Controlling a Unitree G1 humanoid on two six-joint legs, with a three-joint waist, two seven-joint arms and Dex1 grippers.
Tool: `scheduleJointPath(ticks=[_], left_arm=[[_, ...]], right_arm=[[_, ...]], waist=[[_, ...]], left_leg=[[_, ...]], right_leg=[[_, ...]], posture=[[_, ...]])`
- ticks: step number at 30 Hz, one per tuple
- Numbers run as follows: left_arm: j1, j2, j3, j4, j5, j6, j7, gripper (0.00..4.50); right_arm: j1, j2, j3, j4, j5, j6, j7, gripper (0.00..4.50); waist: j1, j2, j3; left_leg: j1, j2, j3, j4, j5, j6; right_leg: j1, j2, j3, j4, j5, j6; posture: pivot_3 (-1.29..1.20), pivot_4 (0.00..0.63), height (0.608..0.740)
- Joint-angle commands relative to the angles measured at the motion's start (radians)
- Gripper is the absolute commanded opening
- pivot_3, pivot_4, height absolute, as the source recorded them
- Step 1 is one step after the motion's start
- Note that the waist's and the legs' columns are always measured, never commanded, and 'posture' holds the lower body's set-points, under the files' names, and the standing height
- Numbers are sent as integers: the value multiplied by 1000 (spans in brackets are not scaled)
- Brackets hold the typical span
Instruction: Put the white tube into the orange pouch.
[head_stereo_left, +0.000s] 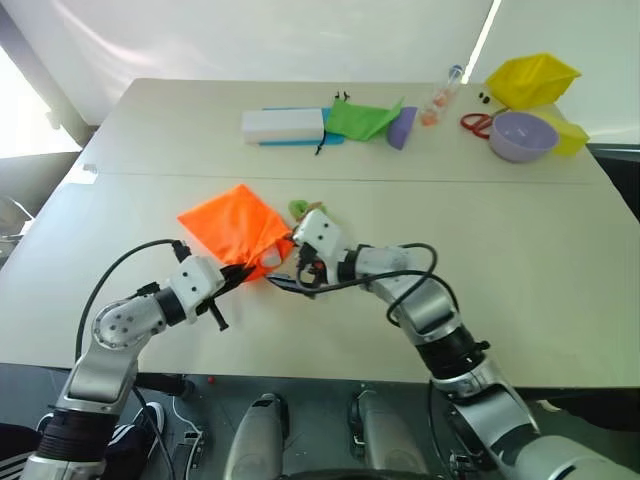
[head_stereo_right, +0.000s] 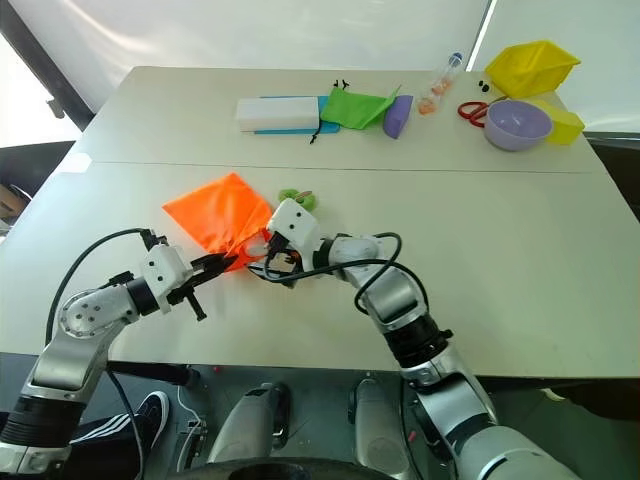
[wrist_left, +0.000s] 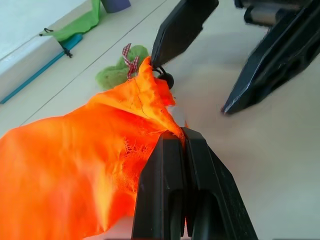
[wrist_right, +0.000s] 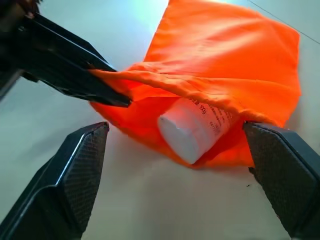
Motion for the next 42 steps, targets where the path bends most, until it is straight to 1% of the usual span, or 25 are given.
scheduleJointPath(ticks=[1,4,6,10,15,18,19,21,23,26,28,31,32,34,37,39,41,42], left_arm=[[3,17,23,-17,-6,-23,-11,0],[2,19,24,-14,-5,-25,-15,0],[1,21,22,-11,-5,-28,-17,0],[-2,21,17,-4,-2,-33,-18,0],[-8,16,13,0,-1,-36,-16,0],[-7,15,12,-1,0,-36,-14,0],[-7,15,12,-1,-1,-36,-14,0],[-3,13,10,-8,-1,-33,-11,0],[1,13,9,-13,1,-32,-8,0],[5,12,8,-20,2,-32,-5,0],[8,10,7,-26,-1,-28,-1,0],[11,8,4,-31,-1,-28,1,0],[12,8,4,-31,0,-28,1,0],[13,8,4,-32,0,-28,-1,0],[13,9,5,-32,-1,-28,-2,0],[14,9,5,-33,-2,-28,-3,0],[14,9,2,-31,-1,-29,-4,0],[14,8,1,-30,0,-29,-5,0]], right_arm=[[-12,-23,-70,-49,65,9,21,4458],[-34,-31,-115,3,76,-12,-2,4458],[-73,19,-206,81,114,8,-82,4458],[-143,81,-218,243,35,-122,-235,4458],[-211,187,-234,461,13,-251,-342,4458],[-264,224,-238,594,-10,-318,-396,4458],[-275,229,-235,623,-17,-337,-399,4458],[-307,240,-235,716,-45,-373,-453,4458],[-321,234,-221,773,-71,-406,-463,4458],[-327,232,-223,818,-84,-413,-463,4458],[-339,227,-238,867,-97,-400,-509,4458],[-350,224,-239,894,-98,-409,-491,4458],[-350,229,-248,890,-86,-403,-485,4232],[-347,230,-255,880,-82,-392,-484,3559],[-337,233,-284,852,-49,-372,-457,1955],[-326,225,-282,826,-54,-365,-452,903],[-305,217,-290,769,-41,-345,-441,15],[-294,212,-288,741,-41,-337,-435,15]], waist=[[0,0,0],[0,0,0],[-2,0,0],[-1,0,0],[-4,0,0],[-4,0,0],[-4,0,0],[-2,0,0],[-2,0,0],[-4,0,0],[-4,0,0],[-6,0,0],[-6,0,0],[-5,0,0],[-5,0,0],[-5,0,0],[-5,0,0],[-5,0,0]], left_leg=[[0,0,0,0,0,0],[0,0,0,0,0,0],[0,0,0,0,0,0],[0,0,0,0,0,0],[0,0,1,-2,0,0],[0,0,1,-2,0,0],[0,0,1,-2,0,0],[0,0,1,-2,0,0],[0,0,1,-1,0,0],[0,0,1,-2,0,0],[0,0,1,-2,0,0],[0,0,1,-2,0,0],[0,0,1,-2,0,0],[0,0,1,-2,0,0],[0,0,1,-2,0,0],[0,0,1,-2,0,0],[0,0,1,-2,0,0],[0,0,1,-1,0,0]], right_leg=[[0,0,0,0,0,0],[0,0,0,0,0,0],[0,0,0,0,0,0],[0,0,0,0,0,-1],[-1,0,0,0,2,2],[-1,0,0,0,2,2],[-1,0,0,0,2,2],[-1,0,0,0,2,2],[-1,0,1,0,2,2],[-1,0,1,0,1,1],[-1,0,1,0,1,1],[-1,0,1,1,1,1],[-2,0,1,1,1,1],[-2,0,1,1,1,1],[-2,0,1,1,1,2],[-2,0,1,1,1,2],[-2,0,1,2,1,2],[-2,0,1,2,1,2]], posture=[[0,150,740],[0,150,740],[0,150,740],[0,150,740],[0,150,740],[0,150,740],[0,150,740],[0,150,740],[0,150,740],[0,150,740],[0,150,740],[0,150,740],[0,150,740],[0,150,740],[0,150,740],[0,150,740],[0,150,740],[0,150,740]])
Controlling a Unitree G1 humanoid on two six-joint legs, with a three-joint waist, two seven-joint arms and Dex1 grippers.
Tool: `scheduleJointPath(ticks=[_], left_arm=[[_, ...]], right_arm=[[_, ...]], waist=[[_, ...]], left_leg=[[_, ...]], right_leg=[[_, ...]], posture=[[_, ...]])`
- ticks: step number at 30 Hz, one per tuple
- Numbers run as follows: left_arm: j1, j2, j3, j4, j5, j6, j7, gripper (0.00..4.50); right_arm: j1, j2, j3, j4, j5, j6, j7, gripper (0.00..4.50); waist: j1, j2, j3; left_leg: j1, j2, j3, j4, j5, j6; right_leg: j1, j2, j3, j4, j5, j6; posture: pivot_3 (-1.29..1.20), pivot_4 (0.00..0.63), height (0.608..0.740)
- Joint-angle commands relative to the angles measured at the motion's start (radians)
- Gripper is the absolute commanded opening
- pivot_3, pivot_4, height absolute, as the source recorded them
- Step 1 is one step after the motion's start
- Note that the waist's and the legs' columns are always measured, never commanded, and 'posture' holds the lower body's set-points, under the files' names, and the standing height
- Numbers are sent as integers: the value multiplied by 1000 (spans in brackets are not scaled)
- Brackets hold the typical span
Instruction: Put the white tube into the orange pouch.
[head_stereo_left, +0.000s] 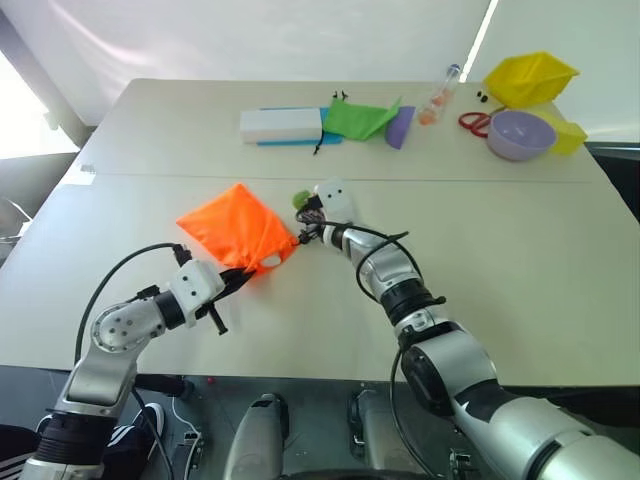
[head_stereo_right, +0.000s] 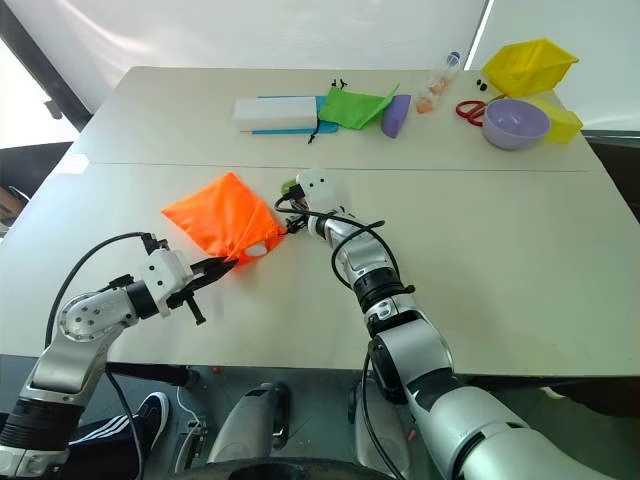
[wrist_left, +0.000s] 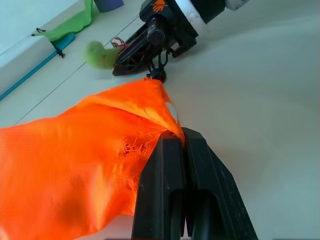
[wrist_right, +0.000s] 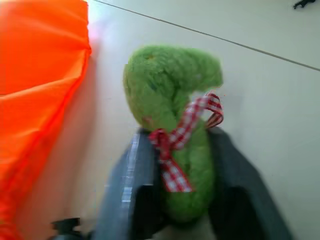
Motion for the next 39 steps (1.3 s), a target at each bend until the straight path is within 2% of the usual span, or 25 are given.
scheduleJointPath(ticks=[1,6,13,18,22,23,27,30,37,39], left_arm=[[8,3,6,-36,-1,-8,-1,0],[11,5,7,-39,-2,-8,-3,0],[12,13,11,-44,-26,2,-28,0],[6,19,10,-32,-50,15,-68,0],[-29,21,-11,-32,-113,93,-135,0],[-39,23,-10,-29,-121,102,-147,568],[-94,40,-4,6,-135,129,-198,2378],[-127,48,-1,21,-153,139,-236,4051],[-204,79,13,-14,-297,298,-345,4051],[-257,65,2,3,-287,292,-341,4051]], right_arm=[[31,-21,-10,-127,22,24,23,15],[142,-79,7,-353,27,121,60,15],[359,-175,-21,-776,81,374,70,15],[468,-186,-41,-954,123,463,42,15],[557,-181,-22,-1019,136,507,17,15],[566,-169,-29,-1029,147,522,5,0],[591,-157,-37,-1055,153,555,-38,0],[598,-149,-41,-1052,150,541,-62,0],[580,-155,-9,-1020,133,499,-70,0],[575,-148,-8,-1008,136,491,-76,0]], waist=[[0,0,0],[4,0,0],[6,0,0],[6,0,0],[9,0,0],[8,0,0],[7,0,0],[7,0,0],[6,0,0],[7,0,0]], left_leg=[[0,0,0,0,0,0],[0,0,0,0,0,0],[0,0,0,0,0,0],[0,0,0,1,0,0],[0,0,0,1,0,0],[0,0,0,1,0,0],[-1,0,0,2,0,0],[-1,0,0,1,0,0],[-1,0,0,1,0,0],[-1,0,0,1,0,0]], right_leg=[[0,0,0,0,0,0],[0,0,0,0,0,0],[0,0,0,0,-1,-1],[0,0,0,0,-1,-2],[0,0,0,-1,-2,-3],[0,0,0,-2,-2,-3],[1,-1,0,-4,-2,-3],[1,-1,0,-4,-2,-3],[1,-1,0,-5,-2,-3],[1,0,0,-5,-2,-3]], posture=[[0,150,740],[0,150,740],[0,150,740],[0,150,740],[0,150,740],[0,150,740],[0,150,740],[0,150,740],[0,150,740],[0,150,740]])
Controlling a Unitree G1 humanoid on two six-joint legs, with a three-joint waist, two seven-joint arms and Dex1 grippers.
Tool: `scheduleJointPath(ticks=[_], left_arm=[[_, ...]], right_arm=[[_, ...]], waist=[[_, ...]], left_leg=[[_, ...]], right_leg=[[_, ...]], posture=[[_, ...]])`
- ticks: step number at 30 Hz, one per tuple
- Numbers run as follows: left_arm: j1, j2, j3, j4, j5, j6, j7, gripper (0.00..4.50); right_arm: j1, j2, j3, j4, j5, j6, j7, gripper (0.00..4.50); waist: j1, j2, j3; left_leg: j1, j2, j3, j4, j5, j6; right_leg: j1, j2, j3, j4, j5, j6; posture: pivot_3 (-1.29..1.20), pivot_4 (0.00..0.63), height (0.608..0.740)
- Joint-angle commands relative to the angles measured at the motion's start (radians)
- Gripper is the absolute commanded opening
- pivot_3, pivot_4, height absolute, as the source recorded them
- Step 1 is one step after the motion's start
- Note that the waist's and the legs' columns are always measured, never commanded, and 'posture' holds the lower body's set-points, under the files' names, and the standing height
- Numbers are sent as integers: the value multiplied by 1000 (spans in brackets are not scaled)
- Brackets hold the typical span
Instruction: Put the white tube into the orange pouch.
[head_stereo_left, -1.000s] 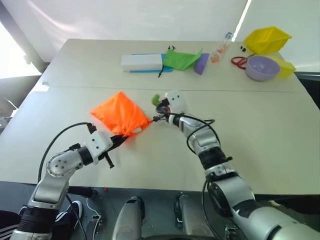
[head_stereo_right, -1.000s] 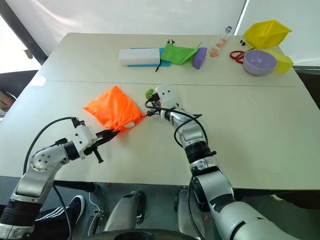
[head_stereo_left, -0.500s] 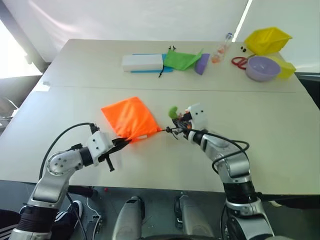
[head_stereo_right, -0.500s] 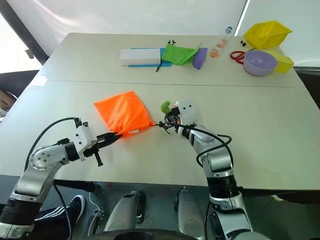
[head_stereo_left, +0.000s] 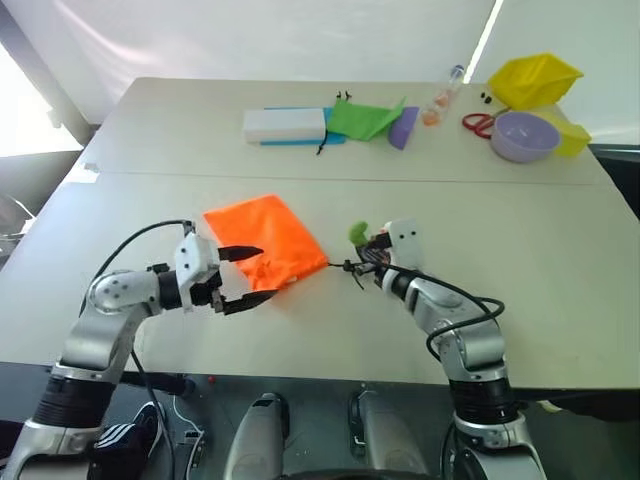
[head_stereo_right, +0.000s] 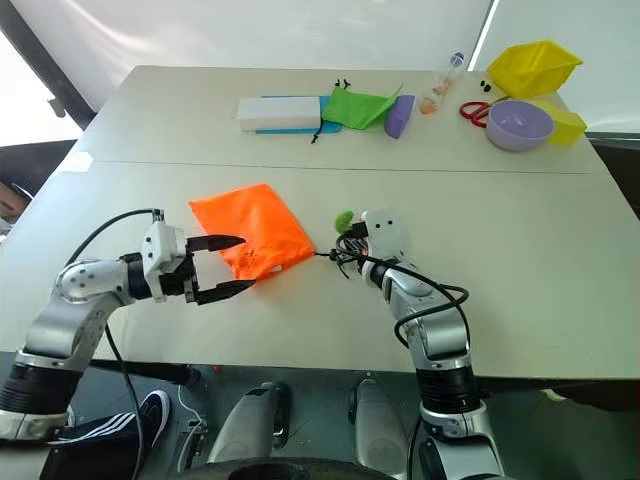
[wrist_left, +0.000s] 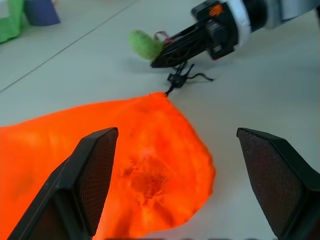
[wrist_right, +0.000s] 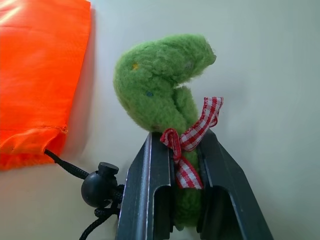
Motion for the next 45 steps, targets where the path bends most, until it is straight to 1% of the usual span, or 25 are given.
scheduleJointPath(ticks=[1,3,4,6,7,10,12,14,16,18,21,25,31,35,37,39,40,42,44,45], left_arm=[[-80,-12,7,-10,-18,7,-5,4051],[-159,-48,-30,54,27,-17,6,4051],[-224,-82,-78,129,98,-72,18,4051],[-310,-135,-138,235,181,-150,21,4051],[-347,-162,-157,279,186,-144,8,4051],[-443,-238,-226,435,248,-202,-24,4051],[-476,-266,-251,496,275,-238,-39,4051],[-511,-300,-273,554,286,-230,-63,4051],[-543,-330,-280,600,267,-142,-96,4051],[-561,-342,-284,633,278,-113,-112,4051],[-591,-357,-303,691,340,-126,-80,4051],[-609,-386,-298,709,337,-35,-71,4051],[-614,-403,-296,722,343,20,-80,4051],[-607,-399,-312,724,375,-52,-83,4051],[-611,-404,-307,728,374,-59,-87,4051],[-613,-399,-320,745,404,-102,-81,4051],[-616,-402,-318,756,408,-106,-76,3814],[-619,-406,-315,773,420,-132,-68,3164],[-622,-412,-310,784,427,-149,-56,2194],[-625,-417,-304,790,426,-145,-50,2194]], right_arm=[[-21,12,6,4,-3,-29,-12,0],[-23,7,19,21,-11,-49,-7,0],[-24,9,24,32,-15,-60,-8,0],[-25,15,27,47,-18,-75,-13,0],[-26,18,26,55,-19,-83,-17,0],[-33,23,32,81,-34,-116,-27,0],[-38,27,37,93,-42,-131,-35,0],[-39,38,40,105,-46,-147,-44,0],[-36,42,43,110,-54,-159,-55,0],[-35,45,44,112,-58,-164,-62,0],[-34,44,43,113,-62,-177,-70,0],[-33,45,38,120,-63,-187,-81,0],[-37,55,44,131,-70,-204,-92,0],[-38,63,48,136,-74,-212,-94,0],[-39,65,51,140,-77,-215,-94,0],[-40,66,53,142,-77,-217,-94,0],[-40,67,52,143,-77,-217,-94,0],[-42,68,52,145,-78,-220,-92,0],[-42,68,51,145,-79,-221,-90,0],[-44,69,48,146,-78,-221,-91,0]], waist=[[2,0,0],[4,0,0],[6,0,0],[5,-1,-1],[4,-1,-1],[-3,-1,-1],[-5,-1,-1],[-4,-1,-1],[-1,-1,-1],[-1,-1,-1],[0,-1,-1],[1,-1,-1],[1,-1,-1],[1,-1,-1],[1,-1,-1],[1,-1,-1],[1,-1,-1],[1,-1,-1],[1,-1,-1],[1,-1,-1]], left_leg=[[0,0,0,0,0,0],[0,0,0,1,0,0],[0,0,0,1,0,0],[1,-1,-1,2,0,0],[1,-1,-1,2,0,0],[1,-1,0,2,0,0],[1,-1,0,1,0,0],[1,1,-1,0,0,0],[1,2,-2,0,0,0],[1,4,-3,1,0,0],[1,5,-2,1,0,0],[1,7,-2,1,0,0],[1,9,-2,1,0,0],[1,9,-2,2,0,0],[1,9,-2,2,0,0],[1,9,-2,2,0,0],[1,9,-2,1,0,0],[1,9,-2,1,0,0],[1,9,-2,1,0,0],[1,9,-2,2,0,0]], right_leg=[[0,0,0,0,0,0],[1,0,0,0,0,0],[2,0,0,0,0,0],[3,1,0,0,0,0],[3,1,0,0,0,1],[3,1,0,-1,2,3],[3,2,0,-1,2,4],[2,4,0,0,2,5],[2,6,0,0,2,5],[2,8,0,1,2,4],[2,9,1,0,3,3],[2,11,1,0,3,2],[2,12,1,0,4,1],[2,12,1,0,4,0],[2,13,1,0,4,0],[2,13,1,0,4,0],[2,13,1,0,4,0],[2,13,1,0,4,0],[2,13,1,0,4,0],[2,13,1,0,4,0]], posture=[[0,150,740],[0,150,740],[0,150,740],[0,150,740],[0,150,740],[0,150,740],[0,150,740],[0,150,740],[0,150,740],[0,150,740],[0,150,740],[0,150,740],[0,150,740],[0,150,740],[0,150,740],[0,150,740],[0,150,740],[0,150,740],[0,150,740],[0,150,740]])
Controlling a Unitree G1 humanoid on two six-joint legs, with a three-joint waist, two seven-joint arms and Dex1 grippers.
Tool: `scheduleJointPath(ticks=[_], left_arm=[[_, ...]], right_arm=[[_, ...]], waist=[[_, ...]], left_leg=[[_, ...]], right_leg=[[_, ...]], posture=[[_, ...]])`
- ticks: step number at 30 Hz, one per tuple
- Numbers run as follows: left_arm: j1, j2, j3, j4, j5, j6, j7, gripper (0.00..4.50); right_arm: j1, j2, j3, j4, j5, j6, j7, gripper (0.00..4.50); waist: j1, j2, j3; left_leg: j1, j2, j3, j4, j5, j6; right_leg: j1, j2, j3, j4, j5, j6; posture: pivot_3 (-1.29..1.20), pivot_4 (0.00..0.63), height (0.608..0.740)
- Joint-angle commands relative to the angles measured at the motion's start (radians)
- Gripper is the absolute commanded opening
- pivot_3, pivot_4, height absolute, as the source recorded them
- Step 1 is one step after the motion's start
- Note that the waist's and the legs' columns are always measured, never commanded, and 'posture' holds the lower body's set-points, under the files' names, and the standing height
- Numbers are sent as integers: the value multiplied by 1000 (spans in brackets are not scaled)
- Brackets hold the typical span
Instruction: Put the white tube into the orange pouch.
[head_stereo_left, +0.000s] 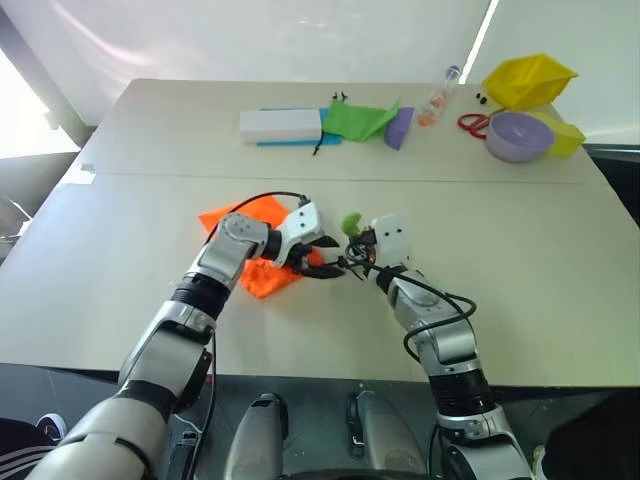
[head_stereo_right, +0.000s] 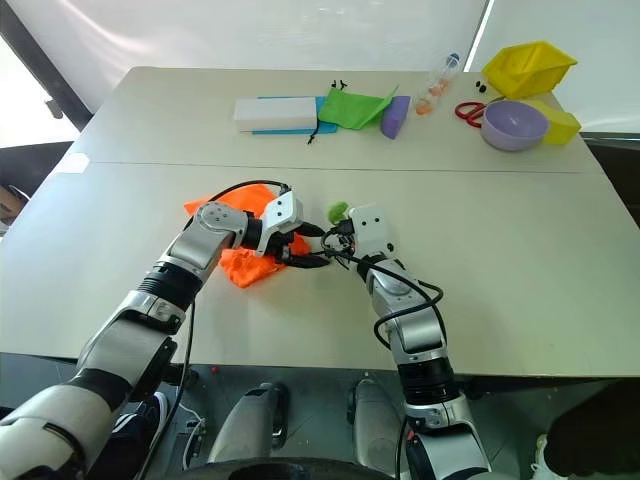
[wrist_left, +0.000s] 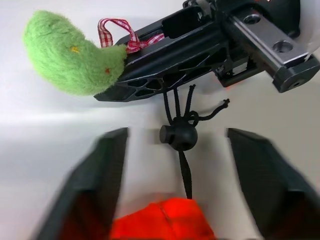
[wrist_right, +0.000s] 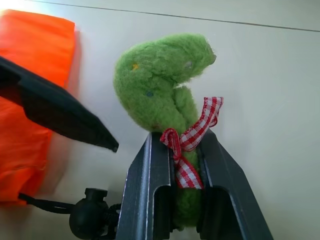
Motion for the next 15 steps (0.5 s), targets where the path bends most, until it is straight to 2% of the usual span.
scheduleJointPath(ticks=[1,14,15], left_arm=[[-17,-7,5,14,13,-18,15,2194],[-22,-16,-2,32,31,-34,-1,2194],[-19,-16,-3,29,31,-35,-3,1679]], right_arm=[[-14,6,-3,0,-3,-14,-2,0],[-27,10,2,20,-6,-26,0,0],[-28,10,2,22,-6,-28,0,0]], waist=[[0,0,0],[-1,0,0],[-1,0,0]], left_leg=[[0,0,0,0,0,0],[0,1,0,0,0,0],[0,1,0,0,0,0]], right_leg=[[0,0,0,0,0,0],[0,1,0,0,1,-1],[0,1,0,0,1,-1]], posture=[[0,150,740],[0,150,740],[0,150,740]])
